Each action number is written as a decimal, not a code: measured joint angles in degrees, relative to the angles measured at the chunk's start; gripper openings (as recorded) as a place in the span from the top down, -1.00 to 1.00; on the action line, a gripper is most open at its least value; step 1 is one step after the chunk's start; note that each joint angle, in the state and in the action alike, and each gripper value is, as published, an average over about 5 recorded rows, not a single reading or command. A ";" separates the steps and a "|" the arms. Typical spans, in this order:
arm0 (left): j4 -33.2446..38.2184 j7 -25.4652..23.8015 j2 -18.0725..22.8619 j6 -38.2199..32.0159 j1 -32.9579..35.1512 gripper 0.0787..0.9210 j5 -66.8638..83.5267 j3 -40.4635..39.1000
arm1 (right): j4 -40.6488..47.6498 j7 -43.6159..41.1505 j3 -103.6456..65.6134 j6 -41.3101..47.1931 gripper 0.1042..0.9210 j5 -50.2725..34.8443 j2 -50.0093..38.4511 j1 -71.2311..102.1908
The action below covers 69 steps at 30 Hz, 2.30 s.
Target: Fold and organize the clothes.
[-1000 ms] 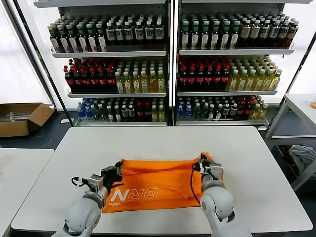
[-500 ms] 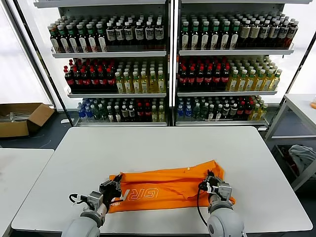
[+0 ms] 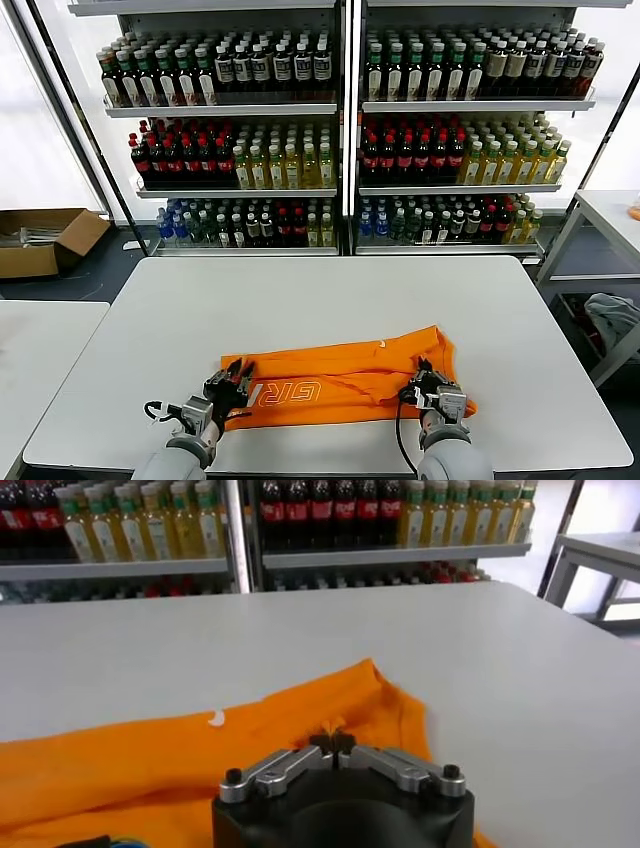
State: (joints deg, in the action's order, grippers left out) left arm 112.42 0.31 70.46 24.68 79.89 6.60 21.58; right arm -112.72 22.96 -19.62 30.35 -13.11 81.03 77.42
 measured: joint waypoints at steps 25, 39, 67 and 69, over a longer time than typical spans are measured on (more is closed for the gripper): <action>3.62 3.65 4.50 1.44 3.12 -0.77 -2.54 2.45 | -11.12 0.30 -3.80 -0.94 -0.76 -1.05 -2.26 6.45; 0.98 6.08 6.86 4.35 3.00 -0.72 4.03 2.70 | -14.72 0.29 -4.30 -1.64 -0.76 -1.74 -2.55 8.44; 3.67 6.19 4.41 4.92 3.56 0.95 8.68 8.43 | -14.70 0.82 -4.16 -1.68 -0.76 -2.73 -2.98 6.90; 3.94 6.07 3.06 4.92 3.41 0.95 9.48 10.40 | -14.72 0.85 -4.15 -1.68 -0.76 -2.82 -3.11 6.72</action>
State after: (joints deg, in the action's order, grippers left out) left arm 116.37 6.38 73.53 29.60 83.30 16.09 31.99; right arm -127.44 23.81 -23.77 28.67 -15.93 77.92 84.14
